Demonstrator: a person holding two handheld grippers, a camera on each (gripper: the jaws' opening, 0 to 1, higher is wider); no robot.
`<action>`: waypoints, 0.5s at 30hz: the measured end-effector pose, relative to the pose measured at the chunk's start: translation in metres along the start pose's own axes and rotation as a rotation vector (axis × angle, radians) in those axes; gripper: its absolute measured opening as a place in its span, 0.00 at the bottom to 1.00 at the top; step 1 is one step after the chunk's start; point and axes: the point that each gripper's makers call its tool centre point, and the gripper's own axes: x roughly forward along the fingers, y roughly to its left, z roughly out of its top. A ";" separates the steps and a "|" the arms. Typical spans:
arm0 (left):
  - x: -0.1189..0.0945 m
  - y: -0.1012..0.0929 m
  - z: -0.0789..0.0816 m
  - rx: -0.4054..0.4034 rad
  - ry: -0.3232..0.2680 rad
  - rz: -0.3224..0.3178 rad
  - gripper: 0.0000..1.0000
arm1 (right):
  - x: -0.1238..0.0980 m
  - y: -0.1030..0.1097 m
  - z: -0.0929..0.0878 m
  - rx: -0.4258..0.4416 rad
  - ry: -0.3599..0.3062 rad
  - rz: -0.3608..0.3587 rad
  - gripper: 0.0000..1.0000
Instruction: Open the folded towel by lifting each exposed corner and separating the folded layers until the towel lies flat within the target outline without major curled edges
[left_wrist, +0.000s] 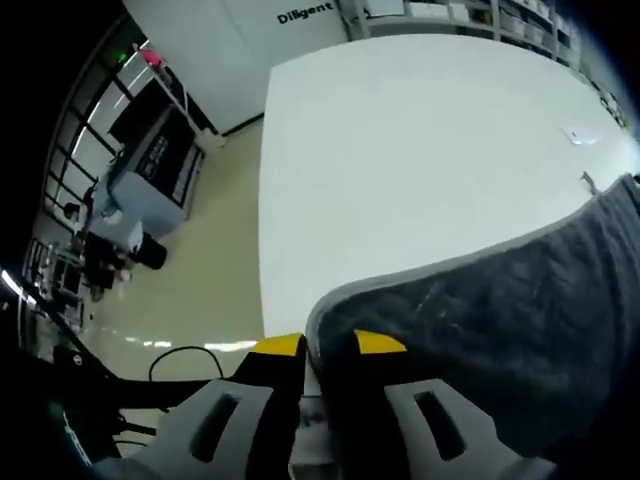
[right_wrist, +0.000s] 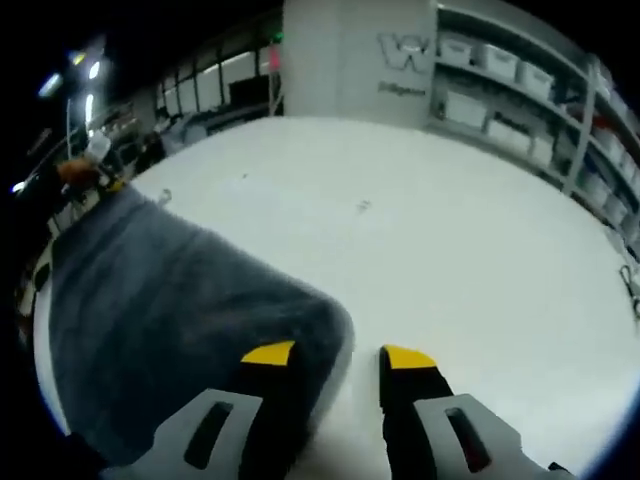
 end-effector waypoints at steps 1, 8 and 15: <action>0.000 -0.001 -0.001 0.005 0.001 0.002 0.09 | -0.001 -0.003 0.002 0.006 0.000 0.006 0.22; -0.001 -0.006 -0.005 0.034 0.013 -0.006 0.03 | 0.000 0.001 0.001 0.037 0.004 0.027 0.03; -0.003 -0.010 -0.006 0.033 0.027 -0.018 0.02 | -0.002 -0.011 -0.003 0.015 0.009 0.015 0.01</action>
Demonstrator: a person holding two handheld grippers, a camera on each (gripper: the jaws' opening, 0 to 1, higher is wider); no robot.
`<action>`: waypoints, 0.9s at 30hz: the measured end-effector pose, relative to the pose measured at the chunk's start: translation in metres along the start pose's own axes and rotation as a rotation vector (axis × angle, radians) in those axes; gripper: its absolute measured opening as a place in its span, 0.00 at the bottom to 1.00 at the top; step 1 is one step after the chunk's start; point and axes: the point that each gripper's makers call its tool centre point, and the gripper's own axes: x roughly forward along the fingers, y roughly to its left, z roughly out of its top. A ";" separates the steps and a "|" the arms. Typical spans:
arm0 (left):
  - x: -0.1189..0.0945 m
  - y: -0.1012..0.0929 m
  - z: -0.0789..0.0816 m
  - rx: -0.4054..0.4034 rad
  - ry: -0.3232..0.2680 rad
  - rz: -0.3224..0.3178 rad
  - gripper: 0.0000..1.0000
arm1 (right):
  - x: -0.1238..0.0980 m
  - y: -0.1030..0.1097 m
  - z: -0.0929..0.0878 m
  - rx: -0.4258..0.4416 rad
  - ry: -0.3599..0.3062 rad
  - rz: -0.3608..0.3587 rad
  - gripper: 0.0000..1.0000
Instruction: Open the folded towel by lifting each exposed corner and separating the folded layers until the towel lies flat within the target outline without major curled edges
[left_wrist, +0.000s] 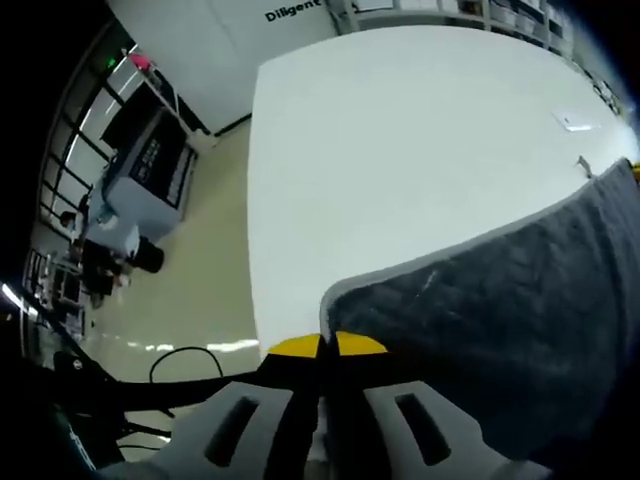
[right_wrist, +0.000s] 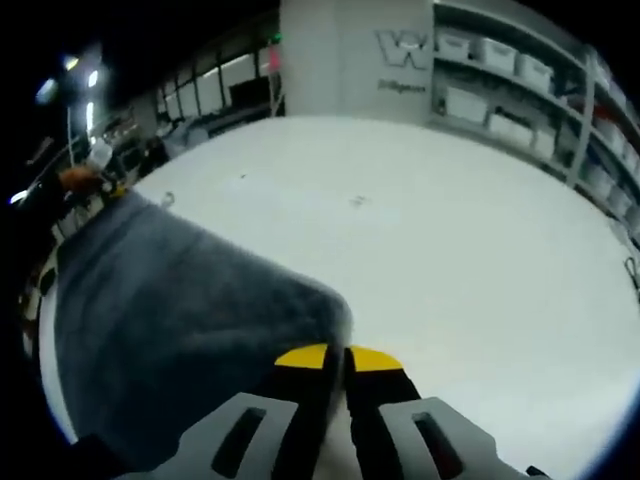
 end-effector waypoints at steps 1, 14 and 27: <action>0.001 0.000 0.001 -0.003 0.004 -0.011 0.02 | 0.000 -0.002 0.000 -0.008 0.001 -0.006 0.01; -0.011 -0.044 0.005 0.060 -0.013 -0.174 0.01 | -0.012 -0.048 -0.013 -0.072 0.021 -0.004 0.00; -0.022 -0.086 0.011 0.098 -0.108 -0.225 0.01 | -0.032 -0.085 -0.029 -0.077 0.032 -0.018 0.01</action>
